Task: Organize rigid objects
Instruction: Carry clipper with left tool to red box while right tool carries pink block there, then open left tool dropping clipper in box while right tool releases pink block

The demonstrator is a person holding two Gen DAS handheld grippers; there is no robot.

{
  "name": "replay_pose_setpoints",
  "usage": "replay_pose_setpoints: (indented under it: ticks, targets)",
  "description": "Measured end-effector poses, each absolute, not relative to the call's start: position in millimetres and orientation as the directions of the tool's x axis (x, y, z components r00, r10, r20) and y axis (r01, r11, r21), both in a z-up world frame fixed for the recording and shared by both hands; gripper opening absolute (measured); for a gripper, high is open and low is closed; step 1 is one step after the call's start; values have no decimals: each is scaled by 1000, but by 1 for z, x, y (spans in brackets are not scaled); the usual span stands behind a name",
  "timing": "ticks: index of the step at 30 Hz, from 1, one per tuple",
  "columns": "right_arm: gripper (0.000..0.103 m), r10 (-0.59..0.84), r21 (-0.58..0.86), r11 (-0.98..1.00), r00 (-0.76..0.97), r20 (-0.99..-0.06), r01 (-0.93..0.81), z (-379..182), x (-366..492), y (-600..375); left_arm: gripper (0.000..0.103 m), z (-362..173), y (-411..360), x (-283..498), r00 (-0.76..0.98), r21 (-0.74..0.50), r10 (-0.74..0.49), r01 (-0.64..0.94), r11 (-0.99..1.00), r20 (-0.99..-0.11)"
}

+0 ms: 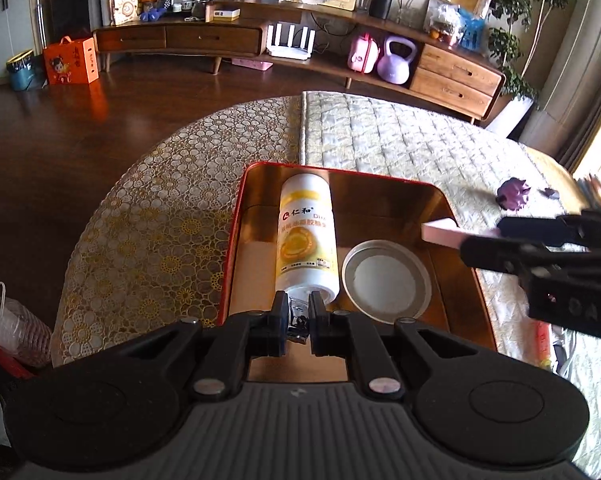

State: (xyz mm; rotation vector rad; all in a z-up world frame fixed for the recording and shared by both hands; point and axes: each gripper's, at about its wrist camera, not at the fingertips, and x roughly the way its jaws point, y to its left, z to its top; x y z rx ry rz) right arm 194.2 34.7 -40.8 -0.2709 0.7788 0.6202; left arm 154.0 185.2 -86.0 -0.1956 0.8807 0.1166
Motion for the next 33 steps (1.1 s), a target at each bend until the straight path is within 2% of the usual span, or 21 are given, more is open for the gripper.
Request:
replay_pose_setpoints:
  ticks: [10, 23, 33]
  targets:
    - [39, 394, -52, 760, 521, -757, -648, -72, 222, 68, 10, -100, 168, 164, 632, -31, 50, -117, 993, -773]
    - [41, 361, -51, 768, 497, -789, -639, -92, 229, 72, 10, -114, 174, 161, 592, -58, 44, -153, 987, -805]
    - [50, 405, -5, 771, 496, -768, -637, -74, 214, 55, 10, -112, 173, 161, 585, -71, 42, -169, 983, -810]
